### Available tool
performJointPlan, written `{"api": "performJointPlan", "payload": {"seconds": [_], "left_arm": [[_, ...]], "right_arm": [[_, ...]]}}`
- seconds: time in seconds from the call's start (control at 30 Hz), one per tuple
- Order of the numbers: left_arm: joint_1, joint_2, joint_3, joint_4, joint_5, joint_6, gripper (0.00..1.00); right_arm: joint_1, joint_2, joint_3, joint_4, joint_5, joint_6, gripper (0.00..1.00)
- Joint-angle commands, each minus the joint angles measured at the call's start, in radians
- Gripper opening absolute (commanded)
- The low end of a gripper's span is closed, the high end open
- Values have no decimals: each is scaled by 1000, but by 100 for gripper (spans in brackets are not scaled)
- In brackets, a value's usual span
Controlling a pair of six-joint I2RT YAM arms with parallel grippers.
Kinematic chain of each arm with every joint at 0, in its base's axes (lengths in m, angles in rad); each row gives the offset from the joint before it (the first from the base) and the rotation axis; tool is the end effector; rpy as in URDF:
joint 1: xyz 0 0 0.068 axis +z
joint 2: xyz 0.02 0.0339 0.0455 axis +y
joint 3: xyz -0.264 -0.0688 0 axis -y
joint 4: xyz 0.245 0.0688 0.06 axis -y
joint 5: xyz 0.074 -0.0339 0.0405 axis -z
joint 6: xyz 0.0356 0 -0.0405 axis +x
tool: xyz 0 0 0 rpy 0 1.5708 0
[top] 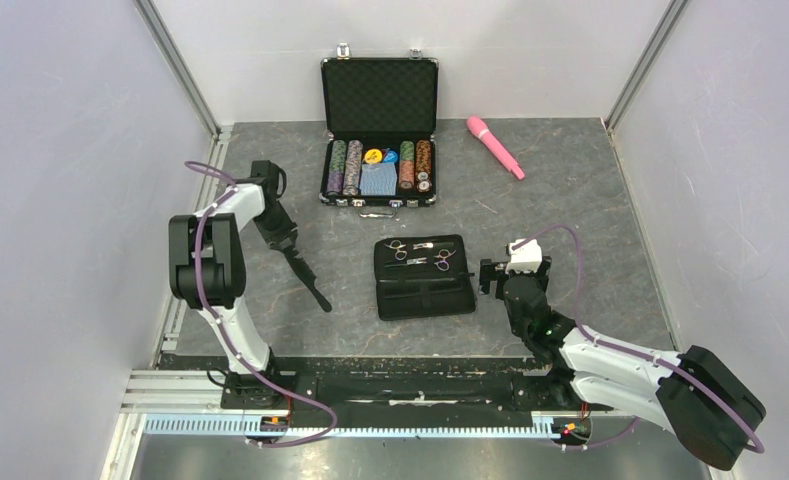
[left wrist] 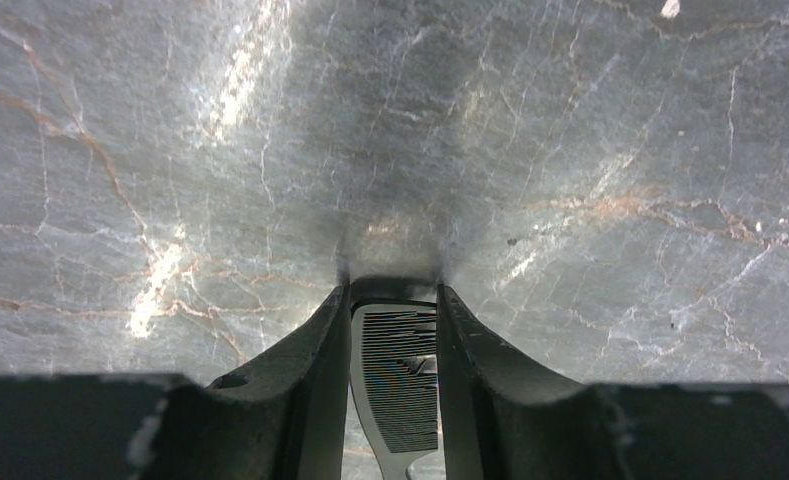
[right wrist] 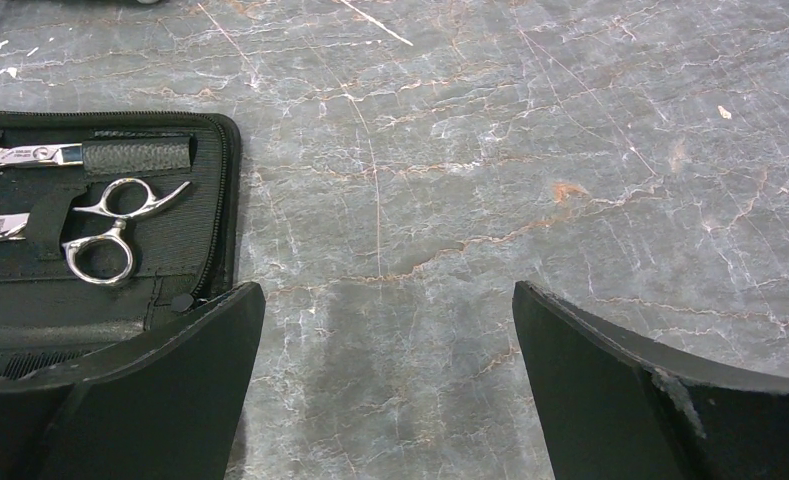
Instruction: Sort the hair-cutting tools
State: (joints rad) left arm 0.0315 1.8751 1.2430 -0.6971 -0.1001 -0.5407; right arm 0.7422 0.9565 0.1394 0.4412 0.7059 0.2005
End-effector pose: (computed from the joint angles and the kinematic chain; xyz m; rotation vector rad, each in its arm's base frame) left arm 0.3581 0.0148 0.1628 -0.8303 2.7603 0.0516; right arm 0.1433 0.1001 0.1545 -0.0468 1.8535 -0.0346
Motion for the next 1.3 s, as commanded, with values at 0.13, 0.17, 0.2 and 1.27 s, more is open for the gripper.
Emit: {"api": "performJointPlan", "payload": {"seconds": [0.13,0.17,0.2,1.27], "left_arm": [[-1,-172,-28,7,49,59,21],[0,-193,-29,7,54,62,21],[1,-209,-30,7,58,66,21],[-180,-515,-85,79,195,85,19]], "right_arm": [[-3,-42,-21,95,-95,-32,98],[-3,-53,-26,111,-128,-40,98],[-3,-62,-31,127,-160,-51,98],[47,664,547,494,-1062,177,87]]}}
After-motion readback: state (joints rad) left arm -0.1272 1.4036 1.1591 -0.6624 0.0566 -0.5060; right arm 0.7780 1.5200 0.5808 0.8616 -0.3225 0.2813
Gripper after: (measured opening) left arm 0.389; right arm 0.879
